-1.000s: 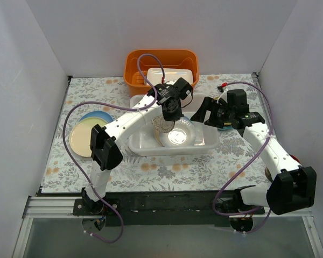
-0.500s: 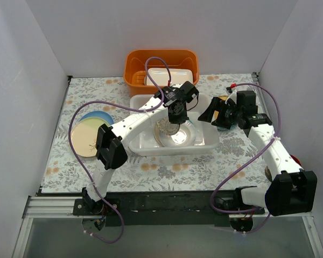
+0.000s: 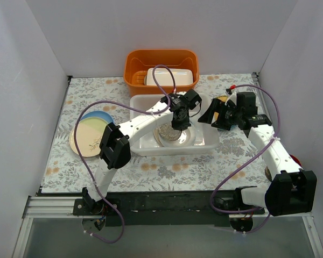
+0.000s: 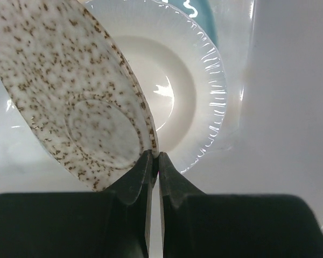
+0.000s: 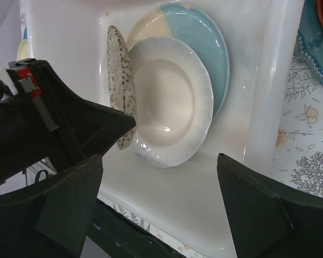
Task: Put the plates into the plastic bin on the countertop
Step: Place the plate in the plastic bin, then pick up the plate at the center of the board.
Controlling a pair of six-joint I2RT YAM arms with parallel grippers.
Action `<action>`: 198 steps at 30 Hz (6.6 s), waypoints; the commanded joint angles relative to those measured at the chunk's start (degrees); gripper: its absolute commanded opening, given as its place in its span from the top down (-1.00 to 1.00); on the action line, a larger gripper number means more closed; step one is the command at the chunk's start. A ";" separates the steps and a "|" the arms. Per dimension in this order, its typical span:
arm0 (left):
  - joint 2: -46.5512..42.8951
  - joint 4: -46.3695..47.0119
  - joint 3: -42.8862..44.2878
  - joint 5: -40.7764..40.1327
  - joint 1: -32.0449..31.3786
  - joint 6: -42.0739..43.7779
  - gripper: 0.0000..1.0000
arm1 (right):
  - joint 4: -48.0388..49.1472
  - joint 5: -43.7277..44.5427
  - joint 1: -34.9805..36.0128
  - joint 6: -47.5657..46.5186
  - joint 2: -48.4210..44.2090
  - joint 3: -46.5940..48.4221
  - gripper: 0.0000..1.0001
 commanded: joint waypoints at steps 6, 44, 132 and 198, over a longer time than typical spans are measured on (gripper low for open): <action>0.40 4.61 -1.97 1.14 -1.62 -0.31 1.00 | -0.09 -0.89 -0.71 -1.47 -1.74 -0.50 -0.86; -1.97 1.54 0.93 0.62 -1.80 0.13 -0.68 | -0.88 -1.33 -1.77 -1.83 -2.80 -0.06 -0.86; -61.83 16.83 -72.37 43.59 81.60 15.77 -0.81 | -2.20 13.17 39.09 6.70 27.08 35.44 -0.84; -49.44 23.77 -61.82 23.03 89.08 16.92 -0.76 | 6.66 15.19 49.21 17.51 65.41 69.02 -0.68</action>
